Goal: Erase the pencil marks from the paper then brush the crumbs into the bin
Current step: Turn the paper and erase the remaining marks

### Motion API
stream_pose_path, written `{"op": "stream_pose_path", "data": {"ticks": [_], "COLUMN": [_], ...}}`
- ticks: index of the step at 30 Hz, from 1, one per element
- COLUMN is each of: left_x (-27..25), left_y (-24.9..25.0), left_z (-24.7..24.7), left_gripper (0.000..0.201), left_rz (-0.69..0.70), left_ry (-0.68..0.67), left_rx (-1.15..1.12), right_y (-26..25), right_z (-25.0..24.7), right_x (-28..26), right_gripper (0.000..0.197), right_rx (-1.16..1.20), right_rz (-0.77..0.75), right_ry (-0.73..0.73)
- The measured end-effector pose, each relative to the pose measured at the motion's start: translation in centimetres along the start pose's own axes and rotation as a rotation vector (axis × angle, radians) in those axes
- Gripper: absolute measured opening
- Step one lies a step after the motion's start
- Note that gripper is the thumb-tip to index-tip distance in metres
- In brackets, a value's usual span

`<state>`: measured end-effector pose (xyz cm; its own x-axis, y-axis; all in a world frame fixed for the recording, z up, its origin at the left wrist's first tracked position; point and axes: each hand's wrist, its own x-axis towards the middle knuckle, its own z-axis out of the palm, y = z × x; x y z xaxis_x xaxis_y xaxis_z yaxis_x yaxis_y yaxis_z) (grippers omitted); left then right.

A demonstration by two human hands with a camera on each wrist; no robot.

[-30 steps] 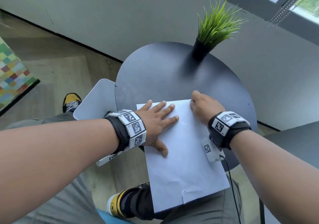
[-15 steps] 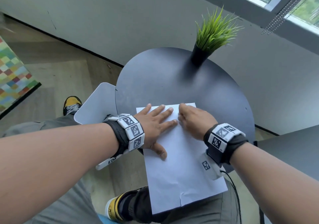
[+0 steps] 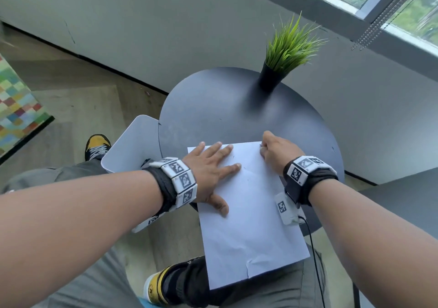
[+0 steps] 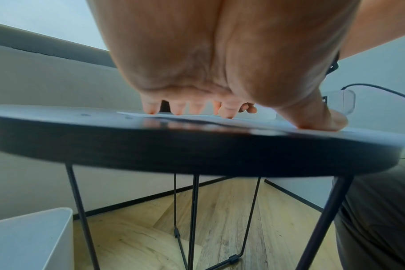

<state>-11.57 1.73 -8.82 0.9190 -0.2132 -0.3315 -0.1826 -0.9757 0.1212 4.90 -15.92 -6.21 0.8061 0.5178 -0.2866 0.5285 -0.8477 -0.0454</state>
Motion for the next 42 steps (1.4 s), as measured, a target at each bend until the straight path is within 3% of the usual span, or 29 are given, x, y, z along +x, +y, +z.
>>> {"op": "stream_pose_path", "data": {"ticks": [3,6,8,11,13,17,19,21,22,26,28,30,31,35,37,39,40,42], "left_x": [-1.4,-2.6,-2.7,-2.4,-2.3,-1.9,-1.8,-1.8,-1.8,-1.6,-1.7,-1.8,-1.7,-1.5,-1.5,-1.6,-1.6,-1.5], "left_y": [-0.3,-0.8,-0.7,-0.6,-0.6,-0.8,-0.7,-0.8,-0.9,-0.8,-0.8,-0.8,-0.9,-0.9,-0.9,-0.8,-0.7,-0.7], "left_z": [0.7,1.4,1.9,2.0,2.0,1.9,1.9,1.9,1.9,1.8,1.8,1.8,1.8,1.8,1.8,1.7,1.6,1.2], "left_gripper": [0.118,0.125,0.131,0.135,0.135,0.134,0.134,0.135,0.134,0.134,0.134,0.134,0.134,0.135,0.136,0.137,0.136,0.134], "left_rz": [-0.139,-0.188,-0.177,-0.169,-0.159,-0.142,-0.134,-0.131,-0.129,-0.128,-0.127,-0.125,-0.124,-0.126,-0.127,-0.128,-0.13,-0.135], "left_ry": [0.081,0.034,0.021,0.014,0.003,0.001,-0.001,0.003,0.003,-0.011,-0.015,-0.008,-0.003,-0.019,-0.018,-0.013,-0.02,-0.046], "left_rx": [-0.041,-0.098,-0.102,-0.097,-0.08,-0.054,-0.047,-0.052,-0.054,-0.051,-0.053,-0.063,-0.063,-0.058,-0.057,-0.061,-0.062,-0.062], "right_y": [0.9,0.0,-1.8,-5.6,-6.0,-4.0,-5.5,-7.2,-7.2,-4.3,-5.6,-7.4,-7.4,-5.0,-6.2,-7.5,-7.1,-5.1], "right_z": [-0.3,-0.4,0.6,2.3,2.3,1.2,1.6,2.5,2.4,0.9,1.5,2.6,2.4,1.1,1.8,2.9,2.8,1.6], "right_x": [-0.2,-1.8,-4.2,-10.0,-10.7,-6.4,-6.9,-8.4,-8.4,-4.7,-5.9,-8.2,-8.3,-4.6,-5.5,-7.6,-8.0,-6.5], "right_gripper": [0.009,0.011,0.011,0.01,0.016,0.017,0.015,0.027,0.027,0.015,0.008,0.02,0.023,0.015,0.01,0.022,0.024,0.018], "right_rx": [0.0,-0.018,-0.046,-0.081,-0.099,-0.047,-0.057,-0.059,-0.046,-0.049,-0.064,-0.086,-0.062,-0.038,-0.029,-0.001,0.023,0.012], "right_rz": [0.052,0.044,-0.113,-0.528,-0.618,-0.316,-0.412,-0.574,-0.574,-0.263,-0.391,-0.591,-0.603,-0.299,-0.384,-0.558,-0.572,-0.399], "right_ry": [-0.035,-0.023,0.003,-0.047,-0.102,0.006,-0.007,-0.088,-0.11,-0.003,-0.016,-0.108,-0.139,0.006,0.015,-0.075,-0.115,-0.095]}}
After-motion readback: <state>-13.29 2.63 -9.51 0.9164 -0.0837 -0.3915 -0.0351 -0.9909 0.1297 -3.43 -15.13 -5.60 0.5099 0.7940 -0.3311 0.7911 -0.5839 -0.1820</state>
